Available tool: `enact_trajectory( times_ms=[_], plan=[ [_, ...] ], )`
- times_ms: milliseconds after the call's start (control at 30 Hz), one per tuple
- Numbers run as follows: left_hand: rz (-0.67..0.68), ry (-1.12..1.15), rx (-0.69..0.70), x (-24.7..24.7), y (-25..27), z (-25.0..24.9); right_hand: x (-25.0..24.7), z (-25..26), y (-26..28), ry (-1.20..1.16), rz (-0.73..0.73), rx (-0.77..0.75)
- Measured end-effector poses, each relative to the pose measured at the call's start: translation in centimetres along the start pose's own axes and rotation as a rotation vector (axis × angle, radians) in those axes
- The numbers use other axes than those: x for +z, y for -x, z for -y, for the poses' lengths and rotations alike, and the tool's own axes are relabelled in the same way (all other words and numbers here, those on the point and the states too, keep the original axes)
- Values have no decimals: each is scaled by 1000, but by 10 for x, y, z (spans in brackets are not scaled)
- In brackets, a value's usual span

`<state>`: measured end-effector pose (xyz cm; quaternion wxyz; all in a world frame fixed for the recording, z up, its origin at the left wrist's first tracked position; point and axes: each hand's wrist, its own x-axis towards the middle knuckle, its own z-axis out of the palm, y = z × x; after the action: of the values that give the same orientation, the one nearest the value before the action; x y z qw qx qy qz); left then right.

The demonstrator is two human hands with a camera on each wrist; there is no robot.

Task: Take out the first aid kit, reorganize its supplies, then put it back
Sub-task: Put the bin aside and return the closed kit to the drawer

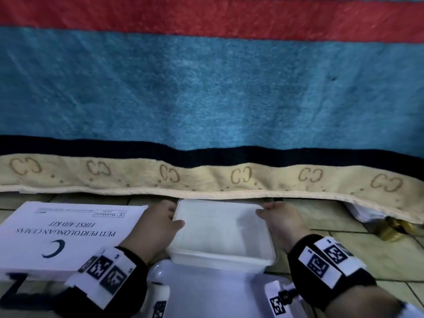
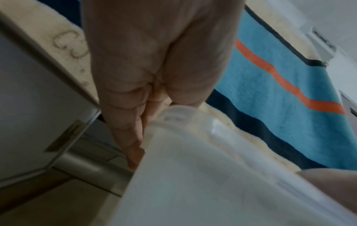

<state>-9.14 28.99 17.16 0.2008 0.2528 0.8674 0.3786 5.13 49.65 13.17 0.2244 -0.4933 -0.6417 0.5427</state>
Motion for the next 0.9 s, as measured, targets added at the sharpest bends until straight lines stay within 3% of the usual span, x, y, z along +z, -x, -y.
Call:
enact_trajectory(
  times_ms=[167,367,567,700,900],
  plan=[
    [104,72,-46,3,-7,3,-3,6,-4,149,-71,-101],
    [160,-275,38,-2,-8,-2,-11,8,-5,155,-39,-57],
    [146,-363,61,1,-16,-1,-10,10,-7,120,0,-48],
    [136,-196,0,-2,-20,4,-8,10,-6,63,26,-33],
    [141,-133,-35,-6,-24,9,-7,11,-7,61,86,-23]
  ],
)
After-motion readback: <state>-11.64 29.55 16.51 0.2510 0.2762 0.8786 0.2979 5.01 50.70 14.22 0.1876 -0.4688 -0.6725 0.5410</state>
